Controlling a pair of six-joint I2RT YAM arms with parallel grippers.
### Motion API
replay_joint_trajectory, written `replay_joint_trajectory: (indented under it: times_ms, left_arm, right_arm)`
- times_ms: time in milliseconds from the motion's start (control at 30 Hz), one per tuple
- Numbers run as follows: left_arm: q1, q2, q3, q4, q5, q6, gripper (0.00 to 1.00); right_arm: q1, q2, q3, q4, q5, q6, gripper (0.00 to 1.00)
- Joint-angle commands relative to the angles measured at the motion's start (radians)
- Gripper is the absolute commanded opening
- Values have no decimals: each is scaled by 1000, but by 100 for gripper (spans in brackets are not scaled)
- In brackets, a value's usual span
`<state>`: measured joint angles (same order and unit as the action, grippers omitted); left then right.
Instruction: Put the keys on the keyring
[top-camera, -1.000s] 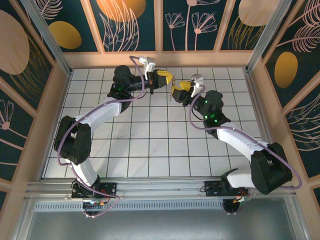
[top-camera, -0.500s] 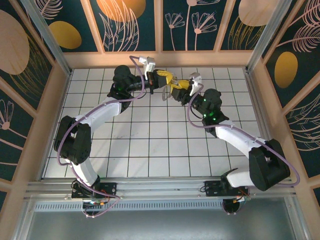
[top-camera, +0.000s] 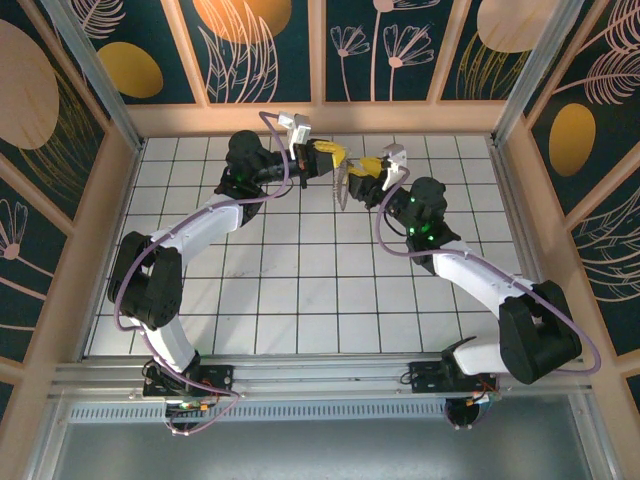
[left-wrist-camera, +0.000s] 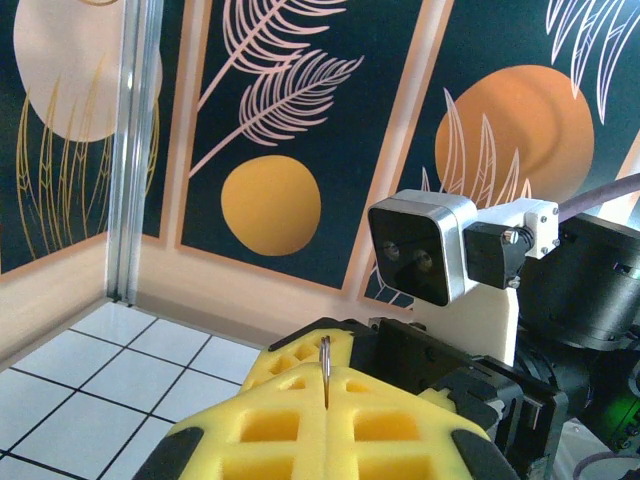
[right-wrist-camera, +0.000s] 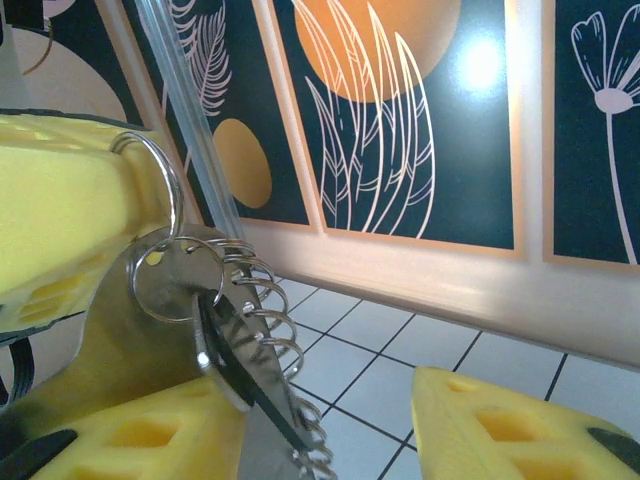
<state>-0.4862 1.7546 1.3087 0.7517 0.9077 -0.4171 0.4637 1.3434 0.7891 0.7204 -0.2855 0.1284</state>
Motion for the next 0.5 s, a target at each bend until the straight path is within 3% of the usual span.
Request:
replay_joint_trajectory:
  times_ms: [0, 233, 467]
  left_arm:
    - [1, -35, 18, 25, 15, -5, 0]
    - [1, -35, 15, 21, 16, -2, 0]
    - [1, -35, 18, 23, 19, -2, 0]
  right_arm:
    - [-4, -11, 6, 56, -1, -3, 48]
    - [-4, 17, 44, 46, -10, -12, 45]
    - [-4, 16, 52, 47, -65, -30, 35]
